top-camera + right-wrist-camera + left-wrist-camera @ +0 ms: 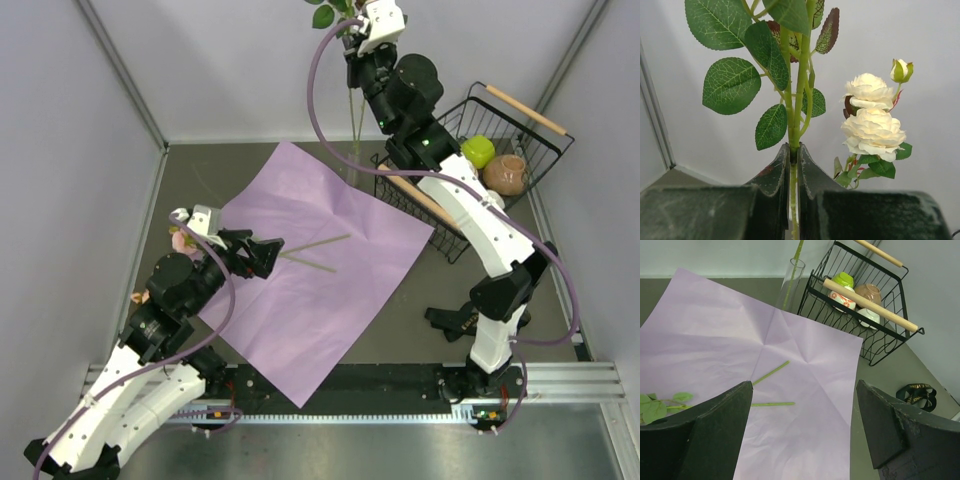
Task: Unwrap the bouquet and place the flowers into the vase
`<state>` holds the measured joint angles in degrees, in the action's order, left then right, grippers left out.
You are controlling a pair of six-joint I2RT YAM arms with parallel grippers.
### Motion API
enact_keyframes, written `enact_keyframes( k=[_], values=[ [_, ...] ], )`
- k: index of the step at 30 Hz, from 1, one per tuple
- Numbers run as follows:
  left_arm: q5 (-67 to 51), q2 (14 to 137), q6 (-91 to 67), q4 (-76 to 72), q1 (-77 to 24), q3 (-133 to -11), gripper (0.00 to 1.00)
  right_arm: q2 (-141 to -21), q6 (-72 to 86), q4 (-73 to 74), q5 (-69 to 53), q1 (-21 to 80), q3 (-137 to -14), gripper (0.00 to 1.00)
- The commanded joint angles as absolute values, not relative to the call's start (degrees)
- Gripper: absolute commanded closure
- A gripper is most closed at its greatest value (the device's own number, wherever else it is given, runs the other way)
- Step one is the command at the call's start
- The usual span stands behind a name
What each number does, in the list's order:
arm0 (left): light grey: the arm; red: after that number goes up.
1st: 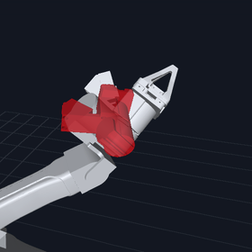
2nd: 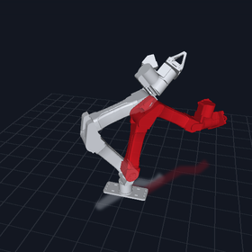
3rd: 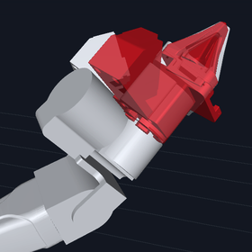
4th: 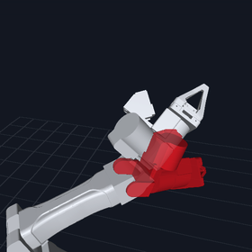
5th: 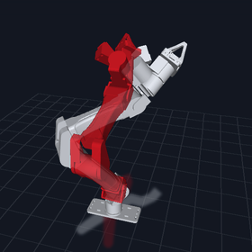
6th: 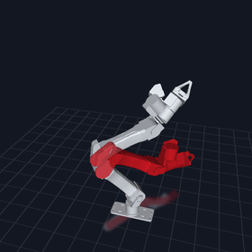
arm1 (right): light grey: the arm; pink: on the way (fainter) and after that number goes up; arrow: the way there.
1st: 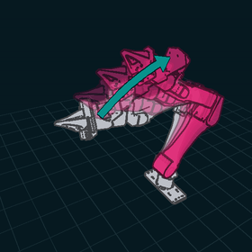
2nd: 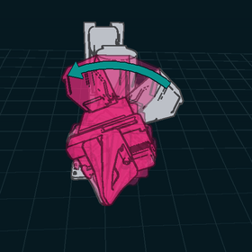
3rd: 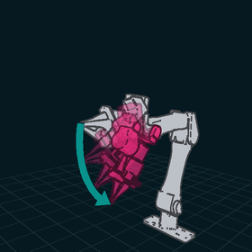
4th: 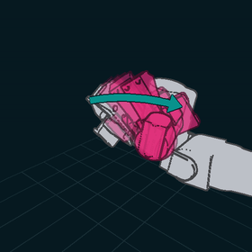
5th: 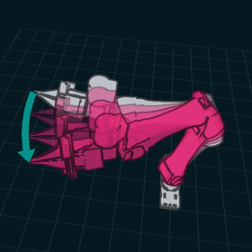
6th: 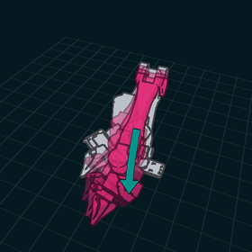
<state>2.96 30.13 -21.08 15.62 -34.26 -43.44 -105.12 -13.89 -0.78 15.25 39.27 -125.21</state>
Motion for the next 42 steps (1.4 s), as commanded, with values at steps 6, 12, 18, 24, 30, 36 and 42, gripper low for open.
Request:
enact_keyframes(
  k=[6, 12, 18, 24, 30, 36, 42],
  values=[
    [4.0, 29.7, -21.2, 14.9, -34.2, -43.3, 0.09, -104.2, -13.1, -3.3, 15.4, 39.6, -121.7, 1.0],
    [4.0, 29.6, -21.3, 15.0, -34.2, -43.3, 0.1, -103.3, -12.3, -4.7, 15.8, 39.6, -118.6, 1.0],
    [4.0, 29.6, -21.3, 15.1, -34.1, -43.3, 0.09, -102.5, -10.7, -4.6, 15.0, 39.6, -118.7, 1.0],
    [4.2, 29.5, -21.2, 14.9, -34.2, -43.3, 0.1, -101.2, -8.8, -1.9, 15.9, 39.6, -118.5, 1.0],
    [4.3, 30.0, -20.6, 14.9, -34.2, -43.5, 0.1, -99.1, -8.8, -0.6, 17.1, 39.6, -117.6, 1.0],
    [4.0, 30.4, -20.8, 14.3, -34.2, -43.5, 0.1, -97.6, -8.3, 1.6, 17.8, 39.7, -116.3, 1.0],
    [3.8, 30.2, -21.1, 14.5, -34.2, -43.5, 0.09, -96.8, -9.7, 2.5, 18.7, 39.7, -114.5, 1.0]
  ],
)
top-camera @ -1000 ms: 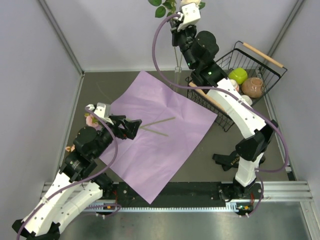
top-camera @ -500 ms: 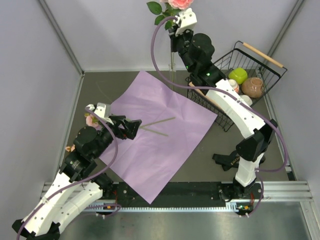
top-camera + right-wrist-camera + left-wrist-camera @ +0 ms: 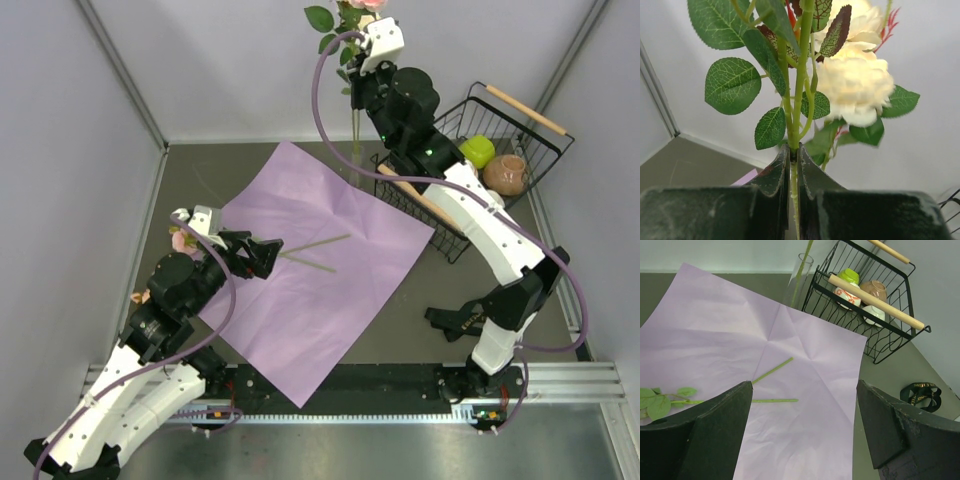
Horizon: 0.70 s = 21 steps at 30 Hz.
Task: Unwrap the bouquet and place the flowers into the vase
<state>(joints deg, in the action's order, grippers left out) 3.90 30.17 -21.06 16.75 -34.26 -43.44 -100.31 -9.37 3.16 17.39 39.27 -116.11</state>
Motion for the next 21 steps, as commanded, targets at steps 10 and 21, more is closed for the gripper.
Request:
enact_keyframes(
  k=[10, 21],
  values=[
    [3.4, 30.2, -21.1, 14.6, -34.1, -43.8, 0.09, -97.2, -12.3, -4.0, 19.4, 39.6, -109.6, 1.0],
    [3.7, 29.9, -21.0, 14.9, -34.2, -43.0, 0.09, -99.8, -13.2, -5.7, 20.8, 39.4, -107.4, 1.0]
  ],
)
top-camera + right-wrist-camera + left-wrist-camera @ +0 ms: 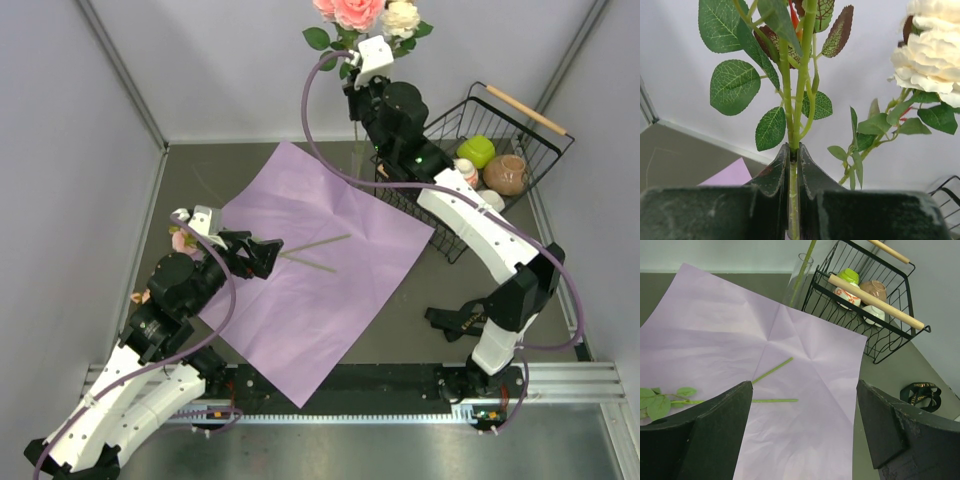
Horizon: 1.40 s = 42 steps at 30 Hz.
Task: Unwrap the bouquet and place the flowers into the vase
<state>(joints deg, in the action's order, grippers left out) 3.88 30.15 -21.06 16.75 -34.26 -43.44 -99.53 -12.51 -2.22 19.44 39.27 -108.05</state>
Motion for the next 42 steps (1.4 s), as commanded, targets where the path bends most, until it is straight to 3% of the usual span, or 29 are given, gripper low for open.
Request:
enact_keyframes(
  k=[1, 42],
  values=[
    [3.7, 29.8, -20.9, 14.9, -34.2, -42.9, 0.09, -100.2, -12.9, -5.7, 21.0, 39.1, -107.4, 1.0],
    [4.1, 28.9, -20.7, 15.9, -34.1, -42.4, 0.09, -108.2, -13.1, -9.5, 25.1, 37.6, -101.2, 1.0]
  ],
)
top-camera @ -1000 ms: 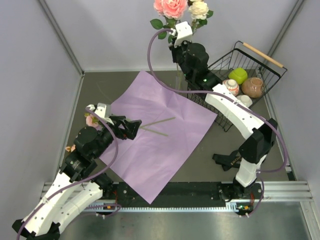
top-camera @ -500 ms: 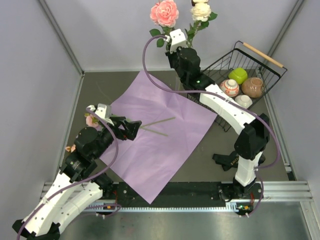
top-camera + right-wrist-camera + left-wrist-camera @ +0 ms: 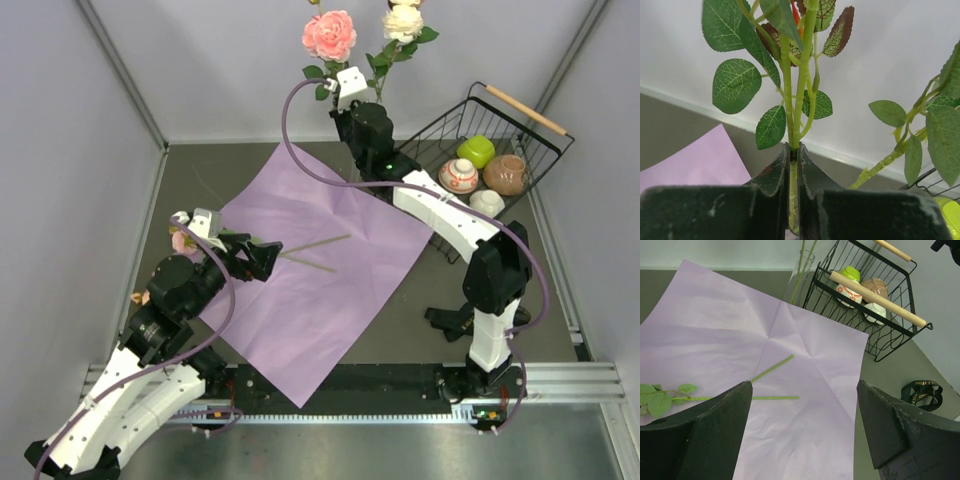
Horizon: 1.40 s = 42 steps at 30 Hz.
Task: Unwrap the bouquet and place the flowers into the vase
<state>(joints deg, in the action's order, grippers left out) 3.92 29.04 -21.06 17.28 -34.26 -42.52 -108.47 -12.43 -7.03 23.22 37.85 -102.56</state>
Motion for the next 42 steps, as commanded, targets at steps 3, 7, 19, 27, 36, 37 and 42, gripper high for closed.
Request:
enact_keyframes(
  k=[3, 7, 19, 27, 36, 37, 42],
  values=[
    [4.1, 28.9, -20.7, 15.9, -34.2, -42.4, 0.09, -108.4, -13.2, -9.7, 25.2, 37.6, -100.6, 1.0],
    [4.1, 28.8, -20.8, 15.9, -34.2, -42.3, 0.09, -108.0, -12.9, -9.8, 25.4, 37.7, -99.9, 0.94],
    [3.9, 28.9, -20.9, 15.7, -34.1, -42.4, 0.09, -107.4, -12.9, -10.3, 25.6, 37.8, -98.8, 0.75],
    [4.0, 28.7, -20.9, 15.9, -34.1, -42.3, 0.09, -107.1, -12.2, -9.8, 25.8, 37.6, -99.0, 0.55],
    [3.7, 28.8, -20.9, 15.6, -34.2, -42.2, 0.09, -105.2, -11.2, -8.7, 25.8, 37.6, -98.1, 0.35],
    [3.6, 28.9, -21.0, 15.6, -34.1, -42.2, 0.09, -104.7, -11.1, -8.4, 25.8, 37.7, -98.0, 0.33],
    [3.2, 29.1, -21.1, 15.1, -34.2, -42.1, 0.09, -103.4, -10.2, -7.6, 25.8, 37.7, -97.2, 0.26]
  ],
)
